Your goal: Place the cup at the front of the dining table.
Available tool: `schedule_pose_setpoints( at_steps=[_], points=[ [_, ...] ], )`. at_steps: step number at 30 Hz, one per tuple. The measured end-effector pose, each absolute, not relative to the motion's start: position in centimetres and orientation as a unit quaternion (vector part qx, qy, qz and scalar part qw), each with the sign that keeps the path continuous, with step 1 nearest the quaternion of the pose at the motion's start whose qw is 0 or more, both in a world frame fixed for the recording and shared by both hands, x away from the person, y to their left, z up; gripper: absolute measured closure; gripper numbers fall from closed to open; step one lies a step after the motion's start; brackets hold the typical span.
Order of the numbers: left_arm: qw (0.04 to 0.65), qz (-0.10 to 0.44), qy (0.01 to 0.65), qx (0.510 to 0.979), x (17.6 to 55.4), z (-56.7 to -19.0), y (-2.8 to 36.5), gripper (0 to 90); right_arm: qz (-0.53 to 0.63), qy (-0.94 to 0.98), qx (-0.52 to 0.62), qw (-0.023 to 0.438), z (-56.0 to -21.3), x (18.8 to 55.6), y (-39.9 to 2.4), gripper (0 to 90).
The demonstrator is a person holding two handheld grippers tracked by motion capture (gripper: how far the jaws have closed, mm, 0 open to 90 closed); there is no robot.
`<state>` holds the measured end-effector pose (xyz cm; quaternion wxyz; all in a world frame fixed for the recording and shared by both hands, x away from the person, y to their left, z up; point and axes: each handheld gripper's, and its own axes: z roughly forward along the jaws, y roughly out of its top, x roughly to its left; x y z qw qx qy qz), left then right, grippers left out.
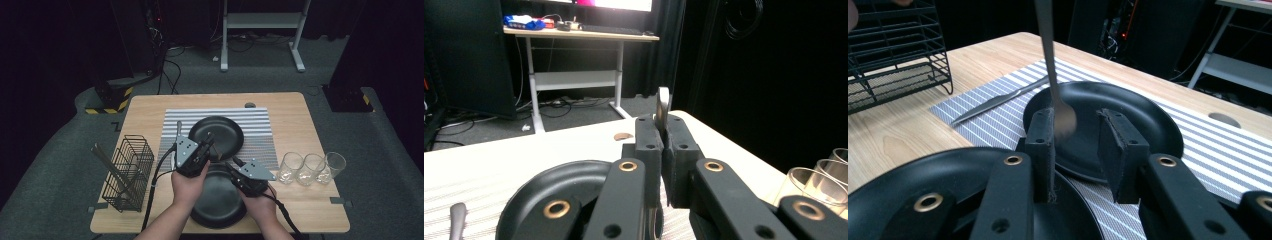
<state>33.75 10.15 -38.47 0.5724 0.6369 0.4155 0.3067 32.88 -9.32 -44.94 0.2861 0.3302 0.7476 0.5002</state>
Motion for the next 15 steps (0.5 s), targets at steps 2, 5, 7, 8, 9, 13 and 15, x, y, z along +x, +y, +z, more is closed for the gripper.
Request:
schedule_pose_setpoints(
  at_steps=[2,5,7,8,9,13,15],
  points=[
    [0.574,0.303,0.415,0.637,33.7,-38.5,10.0,86.5,0.502,0.748,0.328,0.285,-44.8,33.1,-8.9,68.6],
    [0.576,0.301,0.415,0.637,33.6,-38.5,9.9,86.5,0.504,0.748,0.324,0.285,-44.7,33.4,-8.4,69.4],
    [0.578,0.299,0.412,0.638,33.4,-38.6,9.8,86.5,0.504,0.749,0.322,0.286,-44.7,33.7,-7.9,70.3],
    [0.578,0.299,0.412,0.638,33.4,-38.6,9.8,86.5,0.504,0.749,0.322,0.286,-44.7,33.7,-7.9,70.3],
    [0.579,0.298,0.412,0.638,33.3,-38.6,9.8,86.5,0.504,0.749,0.321,0.286,-44.7,33.8,-7.8,70.6],
    [0.579,0.295,0.412,0.639,33.2,-38.7,9.8,86.5,0.502,0.748,0.324,0.29,-44.8,34.5,-7.1,73.4],
    [0.579,0.294,0.413,0.639,33.1,-38.8,9.8,86.5,0.503,0.748,0.325,0.288,-44.8,34.5,-7.0,73.7]
  ],
)
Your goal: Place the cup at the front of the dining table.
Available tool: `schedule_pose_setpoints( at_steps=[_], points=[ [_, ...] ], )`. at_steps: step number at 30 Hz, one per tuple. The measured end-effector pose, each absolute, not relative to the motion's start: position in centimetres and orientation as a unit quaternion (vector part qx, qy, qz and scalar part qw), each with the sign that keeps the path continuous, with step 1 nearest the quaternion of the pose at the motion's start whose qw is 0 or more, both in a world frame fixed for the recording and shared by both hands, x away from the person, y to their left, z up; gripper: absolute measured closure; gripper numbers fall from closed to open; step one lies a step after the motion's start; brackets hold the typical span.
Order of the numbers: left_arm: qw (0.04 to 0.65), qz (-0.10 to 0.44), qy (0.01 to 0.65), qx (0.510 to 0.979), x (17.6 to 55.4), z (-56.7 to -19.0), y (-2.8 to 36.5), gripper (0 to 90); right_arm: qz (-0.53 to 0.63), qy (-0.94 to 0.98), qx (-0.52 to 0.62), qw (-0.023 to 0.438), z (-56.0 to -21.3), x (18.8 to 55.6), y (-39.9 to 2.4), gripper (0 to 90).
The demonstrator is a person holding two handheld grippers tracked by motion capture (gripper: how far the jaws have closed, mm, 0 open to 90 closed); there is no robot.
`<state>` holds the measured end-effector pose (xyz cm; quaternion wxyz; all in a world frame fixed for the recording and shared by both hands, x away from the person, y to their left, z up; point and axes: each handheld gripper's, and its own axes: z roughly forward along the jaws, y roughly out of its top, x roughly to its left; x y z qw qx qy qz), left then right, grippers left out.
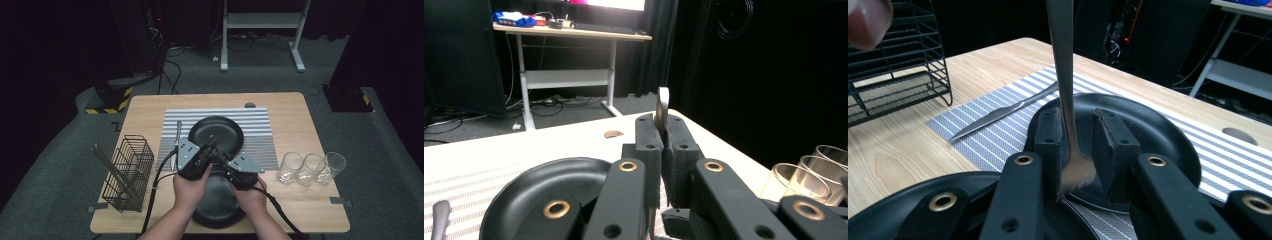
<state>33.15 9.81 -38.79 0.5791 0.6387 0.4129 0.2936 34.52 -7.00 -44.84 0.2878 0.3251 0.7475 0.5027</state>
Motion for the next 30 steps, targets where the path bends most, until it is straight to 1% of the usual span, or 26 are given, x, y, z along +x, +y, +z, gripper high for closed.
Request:
schedule_pose_setpoints(
  at_steps=[4,7,11,22,30],
  points=[
    [0.579,0.291,0.413,0.64,33.12,-38.89,9.77,86.5,0.504,0.748,0.324,0.286,-45.07,34.77,-6.59,75.7],
    [0.581,0.288,0.413,0.64,33.06,-38.95,9.68,86.5,0.503,0.748,0.323,0.288,-45.21,34.87,-6.39,79.5],
    [0.58,0.288,0.412,0.641,33.05,-39.0,9.64,86.5,0.503,0.748,0.322,0.289,-45.26,34.91,-6.34,81.8],
    [0.582,0.283,0.408,0.644,33.06,-39.01,9.74,85.1,0.496,0.755,0.31,0.297,-45.33,34.62,-5.92,84.6],
    [0.583,0.283,0.406,0.645,32.86,-38.93,10.15,80.2,0.5,0.75,0.328,0.283,-45.39,35.03,-6.22,84.8]
  ],
)
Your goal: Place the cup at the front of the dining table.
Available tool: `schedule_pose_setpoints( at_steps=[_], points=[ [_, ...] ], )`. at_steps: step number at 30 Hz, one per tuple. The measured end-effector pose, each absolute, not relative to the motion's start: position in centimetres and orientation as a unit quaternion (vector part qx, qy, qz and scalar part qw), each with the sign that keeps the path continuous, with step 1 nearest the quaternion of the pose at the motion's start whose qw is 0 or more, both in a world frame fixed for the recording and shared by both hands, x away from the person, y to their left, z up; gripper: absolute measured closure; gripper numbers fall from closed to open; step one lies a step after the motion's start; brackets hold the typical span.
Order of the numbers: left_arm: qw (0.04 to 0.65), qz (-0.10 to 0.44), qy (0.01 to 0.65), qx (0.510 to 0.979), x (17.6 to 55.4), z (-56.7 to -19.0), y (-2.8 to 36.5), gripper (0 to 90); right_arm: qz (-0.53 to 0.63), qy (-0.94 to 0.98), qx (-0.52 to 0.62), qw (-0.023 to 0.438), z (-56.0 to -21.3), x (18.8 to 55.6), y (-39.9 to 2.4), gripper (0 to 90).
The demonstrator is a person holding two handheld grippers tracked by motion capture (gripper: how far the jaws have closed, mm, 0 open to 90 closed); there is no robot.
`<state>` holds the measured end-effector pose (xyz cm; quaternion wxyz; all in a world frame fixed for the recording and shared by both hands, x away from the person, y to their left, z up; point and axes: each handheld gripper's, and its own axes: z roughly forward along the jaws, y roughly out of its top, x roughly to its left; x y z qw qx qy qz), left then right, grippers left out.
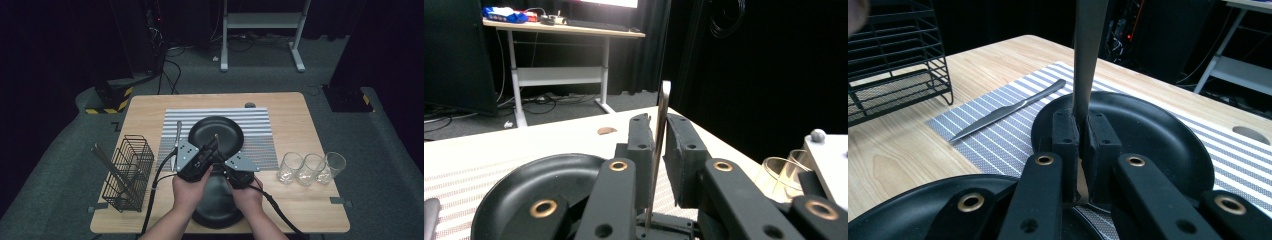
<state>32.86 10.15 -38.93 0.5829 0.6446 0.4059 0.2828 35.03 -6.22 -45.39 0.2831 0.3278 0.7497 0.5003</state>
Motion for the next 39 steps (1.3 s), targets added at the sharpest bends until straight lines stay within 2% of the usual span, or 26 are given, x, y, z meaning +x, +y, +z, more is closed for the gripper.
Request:
schedule_pose_setpoints(
  at_steps=[16,39],
  points=[
    [0.569,0.295,0.423,0.64,32.5,-40.1,12.9,78.7,0.499,0.743,0.335,0.294,-44.9,34.9,-7.2,84.9],
    [0.51,0.31,0.47,0.65,32.0,-44.7,17.8,77.4,0.497,0.739,0.338,0.304,-44.7,34.0,-8.6,84.8]
  ],
)
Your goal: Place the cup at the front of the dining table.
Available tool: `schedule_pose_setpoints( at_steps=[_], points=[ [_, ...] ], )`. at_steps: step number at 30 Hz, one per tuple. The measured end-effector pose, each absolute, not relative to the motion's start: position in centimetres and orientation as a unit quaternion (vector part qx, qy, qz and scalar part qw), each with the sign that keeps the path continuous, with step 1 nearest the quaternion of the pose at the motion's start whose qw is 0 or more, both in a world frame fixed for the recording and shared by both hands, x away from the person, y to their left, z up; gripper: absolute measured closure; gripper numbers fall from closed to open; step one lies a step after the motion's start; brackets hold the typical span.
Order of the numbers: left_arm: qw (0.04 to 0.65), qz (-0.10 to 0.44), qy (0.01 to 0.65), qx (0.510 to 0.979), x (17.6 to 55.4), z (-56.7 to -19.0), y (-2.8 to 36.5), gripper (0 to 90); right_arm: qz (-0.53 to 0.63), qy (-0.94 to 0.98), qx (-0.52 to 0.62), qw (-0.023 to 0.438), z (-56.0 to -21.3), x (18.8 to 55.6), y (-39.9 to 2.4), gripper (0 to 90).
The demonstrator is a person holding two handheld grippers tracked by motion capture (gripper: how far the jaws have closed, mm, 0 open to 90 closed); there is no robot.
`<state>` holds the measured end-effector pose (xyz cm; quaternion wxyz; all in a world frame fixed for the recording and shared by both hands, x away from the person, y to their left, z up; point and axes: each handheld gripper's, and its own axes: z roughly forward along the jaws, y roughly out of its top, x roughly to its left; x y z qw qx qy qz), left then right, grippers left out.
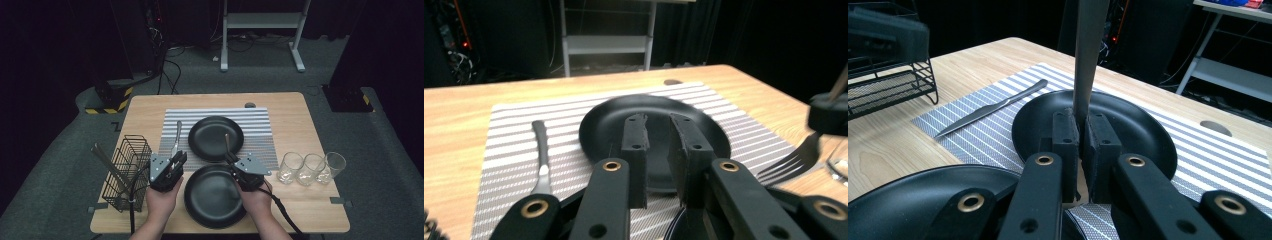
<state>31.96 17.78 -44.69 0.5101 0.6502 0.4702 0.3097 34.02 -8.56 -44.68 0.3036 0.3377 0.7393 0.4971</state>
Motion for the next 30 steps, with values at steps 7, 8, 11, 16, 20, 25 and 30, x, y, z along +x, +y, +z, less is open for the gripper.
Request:
schedule_pose_setpoints(
  at_steps=[7,8,11,16,20,25,30],
  points=[
    [0.492,0.312,0.483,0.654,31.4,-46.1,18.5,75.9,0.494,0.737,0.342,0.31,-44.6,33.8,-9.6,84.8],
    [0.481,0.318,0.484,0.658,31.3,-46.6,18.6,75.9,0.493,0.735,0.345,0.311,-44.6,33.8,-10.0,84.8],
    [0.474,0.317,0.489,0.66,31.3,-47.1,18.7,75.9,0.493,0.733,0.349,0.313,-44.6,33.8,-10.4,84.8],
    [0.459,0.313,0.498,0.666,31.0,-48.4,19.0,74.5,0.492,0.728,0.358,0.317,-44.6,34.0,-11.4,84.8],
    [0.446,0.303,0.505,0.674,30.7,-49.8,19.5,73.1,0.49,0.723,0.367,0.32,-44.7,34.1,-12.3,84.8],
    [0.43,0.298,0.515,0.679,30.7,-50.9,19.9,70.6,0.485,0.722,0.374,0.321,-45.1,34.3,-12.9,84.8],
    [0.404,0.286,0.527,0.691,30.8,-52.0,20.5,65.1,0.481,0.719,0.386,0.321,-45.5,34.8,-13.5,84.8]
  ],
)
